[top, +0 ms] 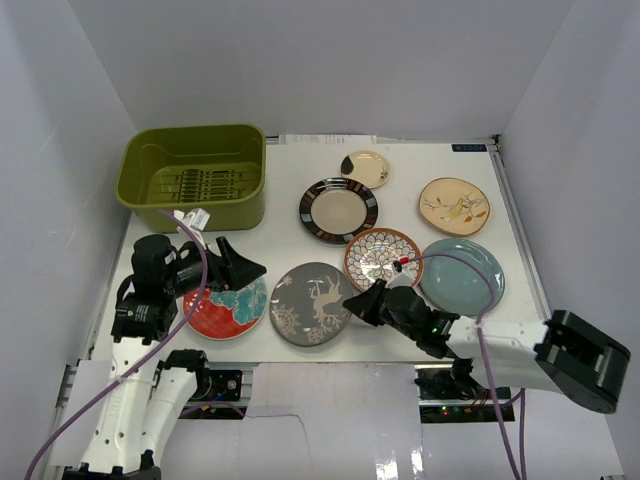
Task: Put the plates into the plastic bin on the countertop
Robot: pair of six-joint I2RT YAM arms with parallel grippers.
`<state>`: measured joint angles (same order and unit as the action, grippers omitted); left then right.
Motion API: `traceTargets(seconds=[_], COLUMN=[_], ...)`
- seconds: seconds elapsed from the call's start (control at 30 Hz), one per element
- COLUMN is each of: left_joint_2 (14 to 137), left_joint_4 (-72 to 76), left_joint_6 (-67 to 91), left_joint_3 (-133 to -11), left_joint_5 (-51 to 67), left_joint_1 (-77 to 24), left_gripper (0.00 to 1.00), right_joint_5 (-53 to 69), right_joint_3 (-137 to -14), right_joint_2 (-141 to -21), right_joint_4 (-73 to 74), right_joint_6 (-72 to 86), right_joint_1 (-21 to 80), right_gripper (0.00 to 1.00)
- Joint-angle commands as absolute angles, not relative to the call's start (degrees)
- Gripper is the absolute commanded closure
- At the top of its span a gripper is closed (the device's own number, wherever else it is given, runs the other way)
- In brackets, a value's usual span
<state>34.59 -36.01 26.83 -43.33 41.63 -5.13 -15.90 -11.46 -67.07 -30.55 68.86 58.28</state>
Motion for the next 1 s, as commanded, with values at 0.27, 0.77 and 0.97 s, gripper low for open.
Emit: traceTargets(seconds=[0.27, 0.77, 0.97], left_joint_2=[35.95, 28.65, 28.74], left_joint_4=[-32.26, -37.01, -35.78], left_joint_6=[28.12, 28.30, 30.14], left_joint_3=[-47.99, -46.24, -41.23], left_joint_5=[34.36, 26.19, 24.87], left_joint_1=[-5.45, -5.45, -6.77], left_gripper=[0.15, 0.26, 0.26], right_joint_5=[-34.00, -13.72, -8.09], right_joint_3=[-35.02, -85.66, -110.80], right_joint_2=[-42.71, -84.23, -106.73], right_joint_4=[-4.66, -17.66, -18.11], right_joint_6=[43.21, 29.97, 34.18], right_joint_1=[62.76, 45.53, 45.35], right_gripper=[0.92, 0.92, 0.92])
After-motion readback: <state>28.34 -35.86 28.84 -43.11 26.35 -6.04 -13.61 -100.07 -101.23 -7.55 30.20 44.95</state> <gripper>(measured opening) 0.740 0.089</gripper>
